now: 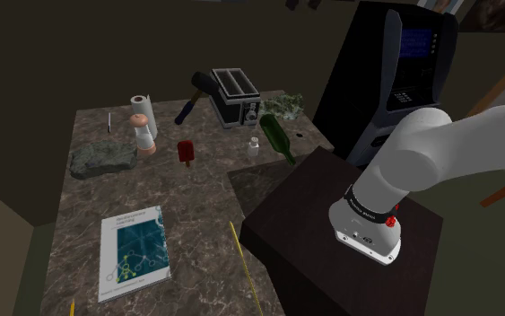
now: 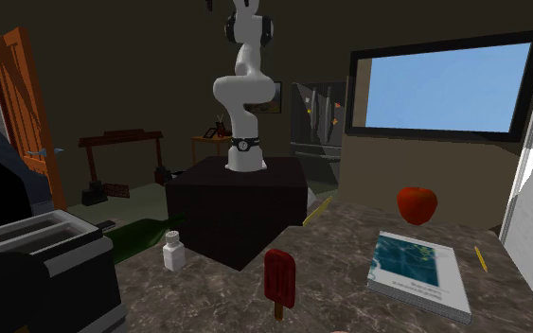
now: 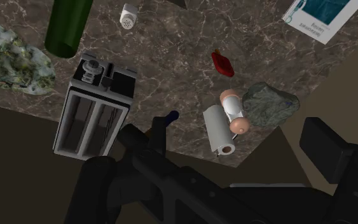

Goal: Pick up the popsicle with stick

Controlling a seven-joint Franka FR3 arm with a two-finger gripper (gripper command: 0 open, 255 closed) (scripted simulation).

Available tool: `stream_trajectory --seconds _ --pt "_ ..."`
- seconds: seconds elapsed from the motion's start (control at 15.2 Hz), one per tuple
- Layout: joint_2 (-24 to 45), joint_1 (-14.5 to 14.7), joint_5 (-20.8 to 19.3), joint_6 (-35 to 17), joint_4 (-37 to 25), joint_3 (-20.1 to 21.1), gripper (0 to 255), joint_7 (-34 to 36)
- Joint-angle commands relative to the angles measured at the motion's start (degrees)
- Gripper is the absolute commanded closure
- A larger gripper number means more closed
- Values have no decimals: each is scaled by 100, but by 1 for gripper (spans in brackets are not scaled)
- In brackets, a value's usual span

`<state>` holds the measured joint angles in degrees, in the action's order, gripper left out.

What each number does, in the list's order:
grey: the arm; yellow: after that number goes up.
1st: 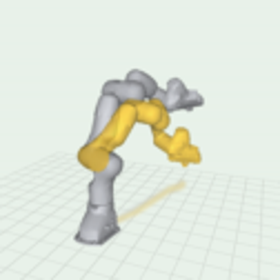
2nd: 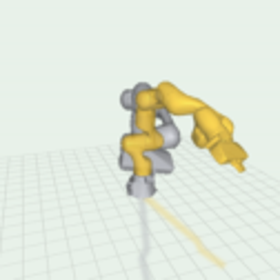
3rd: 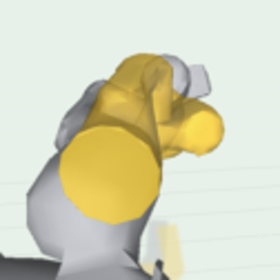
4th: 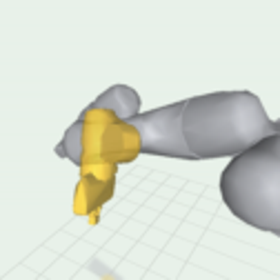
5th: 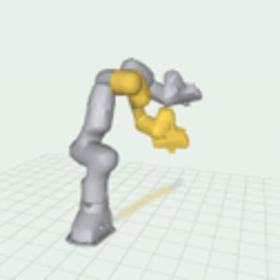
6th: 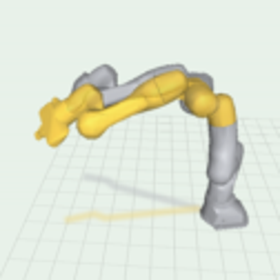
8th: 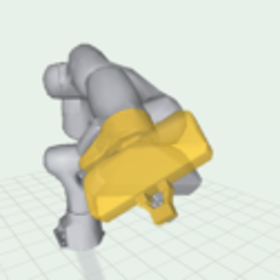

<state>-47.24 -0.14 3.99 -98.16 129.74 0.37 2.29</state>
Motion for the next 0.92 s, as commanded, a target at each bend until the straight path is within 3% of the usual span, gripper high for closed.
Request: stream_trajectory --seconds 0.0,0.86 --pt "0 0 0 0 0 0 0 0" --pt "1854 -11 130 -1943 543 675 0 763"
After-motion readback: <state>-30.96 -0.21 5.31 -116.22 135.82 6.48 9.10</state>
